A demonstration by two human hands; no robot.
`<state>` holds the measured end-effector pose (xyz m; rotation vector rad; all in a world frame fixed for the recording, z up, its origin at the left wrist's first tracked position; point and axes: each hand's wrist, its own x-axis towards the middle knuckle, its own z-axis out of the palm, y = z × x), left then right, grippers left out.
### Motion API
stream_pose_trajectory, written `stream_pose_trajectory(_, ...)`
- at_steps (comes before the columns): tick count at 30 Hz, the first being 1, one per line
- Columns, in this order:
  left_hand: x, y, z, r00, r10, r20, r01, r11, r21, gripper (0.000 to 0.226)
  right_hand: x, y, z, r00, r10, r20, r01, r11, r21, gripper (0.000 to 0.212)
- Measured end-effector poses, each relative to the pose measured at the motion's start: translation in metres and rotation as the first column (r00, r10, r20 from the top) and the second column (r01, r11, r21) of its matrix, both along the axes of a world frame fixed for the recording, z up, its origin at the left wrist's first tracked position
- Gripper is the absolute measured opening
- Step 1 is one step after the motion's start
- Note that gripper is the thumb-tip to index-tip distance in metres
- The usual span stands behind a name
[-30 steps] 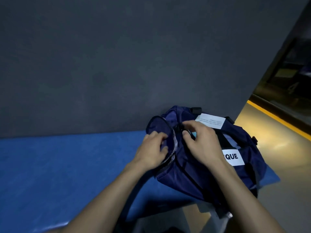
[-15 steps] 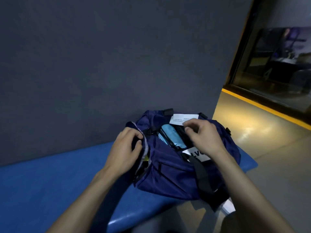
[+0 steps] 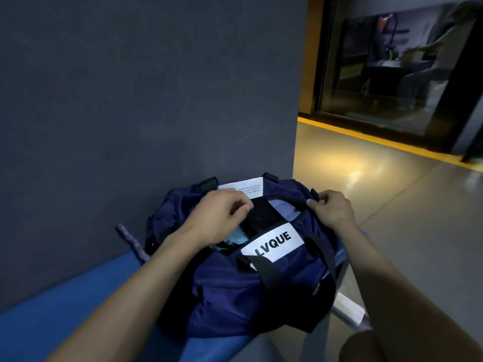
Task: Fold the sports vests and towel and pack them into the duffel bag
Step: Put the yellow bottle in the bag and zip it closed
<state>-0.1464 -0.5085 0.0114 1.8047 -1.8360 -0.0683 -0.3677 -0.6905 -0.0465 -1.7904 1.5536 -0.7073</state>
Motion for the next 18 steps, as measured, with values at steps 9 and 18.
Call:
stream_pose_trajectory(9,-0.074,-0.133,-0.036,0.993,0.083,-0.083,-0.037,0.894,0.446,0.029,0.001,-0.012,-0.014,0.988,-0.076,0.137,0.087,0.993,-0.078,0.049)
stream_pose_trajectory(18,-0.089,-0.153,-0.016,0.865,0.202,-0.46,0.025,0.898,0.44,0.039,-0.002,-0.021,-0.008,0.977,-0.049,0.209,0.074,0.991,-0.114,0.049)
